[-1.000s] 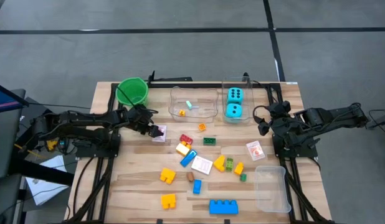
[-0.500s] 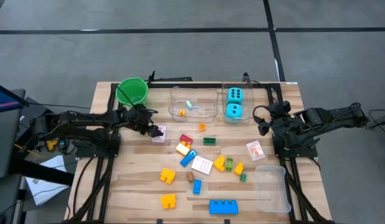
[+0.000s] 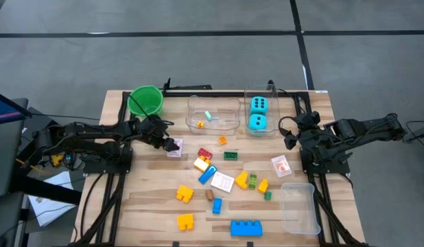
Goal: Pick & Place Toys
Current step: Put the red deck of cards into the white bin
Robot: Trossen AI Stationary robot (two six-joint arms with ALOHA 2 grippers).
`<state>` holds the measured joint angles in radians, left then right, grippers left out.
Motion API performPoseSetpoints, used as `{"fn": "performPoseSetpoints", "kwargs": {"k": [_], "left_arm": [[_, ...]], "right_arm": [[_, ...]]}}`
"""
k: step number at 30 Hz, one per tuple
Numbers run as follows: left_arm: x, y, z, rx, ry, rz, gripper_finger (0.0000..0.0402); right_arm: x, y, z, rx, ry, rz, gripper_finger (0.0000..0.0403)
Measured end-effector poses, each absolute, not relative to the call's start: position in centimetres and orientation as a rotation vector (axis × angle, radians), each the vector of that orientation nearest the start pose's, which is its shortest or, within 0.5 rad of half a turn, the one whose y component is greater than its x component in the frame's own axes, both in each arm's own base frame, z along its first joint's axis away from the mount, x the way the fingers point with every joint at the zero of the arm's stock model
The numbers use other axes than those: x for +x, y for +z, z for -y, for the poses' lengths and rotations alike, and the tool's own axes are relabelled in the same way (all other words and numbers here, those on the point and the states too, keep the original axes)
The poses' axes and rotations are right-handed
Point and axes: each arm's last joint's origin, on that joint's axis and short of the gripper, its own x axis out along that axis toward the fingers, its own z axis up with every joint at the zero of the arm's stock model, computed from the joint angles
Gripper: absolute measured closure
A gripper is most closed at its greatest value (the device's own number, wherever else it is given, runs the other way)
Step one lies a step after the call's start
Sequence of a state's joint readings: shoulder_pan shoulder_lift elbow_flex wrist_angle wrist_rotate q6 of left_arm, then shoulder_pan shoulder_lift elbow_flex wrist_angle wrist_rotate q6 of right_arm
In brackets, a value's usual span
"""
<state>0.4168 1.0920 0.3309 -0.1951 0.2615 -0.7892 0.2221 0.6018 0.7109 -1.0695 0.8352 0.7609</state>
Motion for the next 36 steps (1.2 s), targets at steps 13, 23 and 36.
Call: {"fn": "performPoseSetpoints", "kwargs": {"k": [13,23,36], "left_arm": [[15.5,13.3,-7.0,-1.053,0.504,-0.832,0.0002],[15.0,12.8,-6.9,-1.043,0.565,-0.88,0.0001],[14.8,12.7,-6.7,-1.033,0.598,-0.915,0.0037]], "right_arm": [[9.2,26.8,0.1,0.204,-0.829,-0.567,0.0072],[9.2,26.8,0.1,0.204,-0.828,-0.567,0.0072],[9.2,26.8,0.1,0.204,-0.828,-0.567,0.0072]]}}
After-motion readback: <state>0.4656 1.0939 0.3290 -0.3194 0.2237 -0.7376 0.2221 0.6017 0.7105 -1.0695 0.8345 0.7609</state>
